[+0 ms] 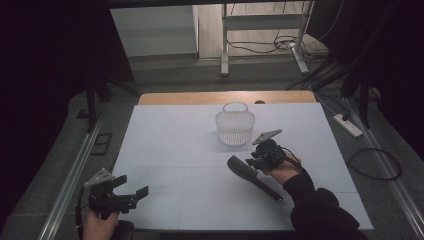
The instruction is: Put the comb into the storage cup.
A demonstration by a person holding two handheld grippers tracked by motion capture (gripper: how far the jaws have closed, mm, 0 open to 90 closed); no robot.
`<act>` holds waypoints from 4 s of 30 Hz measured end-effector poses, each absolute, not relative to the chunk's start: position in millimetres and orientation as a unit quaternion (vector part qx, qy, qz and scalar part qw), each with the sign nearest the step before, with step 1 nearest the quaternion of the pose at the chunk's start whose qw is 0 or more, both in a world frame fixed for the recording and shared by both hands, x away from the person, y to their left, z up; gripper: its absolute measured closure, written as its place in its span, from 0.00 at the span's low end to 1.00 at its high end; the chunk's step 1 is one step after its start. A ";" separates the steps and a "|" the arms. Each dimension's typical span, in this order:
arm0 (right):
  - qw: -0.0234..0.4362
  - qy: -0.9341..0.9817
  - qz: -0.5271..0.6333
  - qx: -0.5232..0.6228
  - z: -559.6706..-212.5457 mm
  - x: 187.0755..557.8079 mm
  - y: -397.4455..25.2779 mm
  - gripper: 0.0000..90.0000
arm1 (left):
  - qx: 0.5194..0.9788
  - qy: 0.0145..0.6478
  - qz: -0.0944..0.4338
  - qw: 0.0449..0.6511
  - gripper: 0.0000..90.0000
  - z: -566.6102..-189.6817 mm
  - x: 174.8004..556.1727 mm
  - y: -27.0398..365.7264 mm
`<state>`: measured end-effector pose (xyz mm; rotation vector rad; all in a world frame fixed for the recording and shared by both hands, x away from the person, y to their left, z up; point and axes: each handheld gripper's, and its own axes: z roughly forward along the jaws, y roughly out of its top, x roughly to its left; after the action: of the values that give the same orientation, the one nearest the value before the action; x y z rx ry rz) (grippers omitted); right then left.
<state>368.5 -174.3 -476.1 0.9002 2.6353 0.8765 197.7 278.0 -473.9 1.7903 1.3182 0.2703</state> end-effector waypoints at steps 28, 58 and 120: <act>0.094 0.899 0.270 0.334 -462.9 315.3 -222.3 0.11 | 0.720 0.530 0.110 0.434 0.01 -473.7 197.2 277.5; 0.097 0.909 0.207 0.350 -475.7 309.1 -208.5 0.00 | 0.722 0.529 0.109 0.432 0.01 -473.9 197.6 277.3; 0.076 0.937 0.180 0.290 -496.9 308.8 -196.1 0.81 | 0.753 0.512 0.109 0.398 0.02 -473.0 201.0 267.7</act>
<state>308.8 -196.1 -496.9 0.8698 2.8082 0.5387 201.0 267.7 -473.0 1.9073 1.2960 0.2766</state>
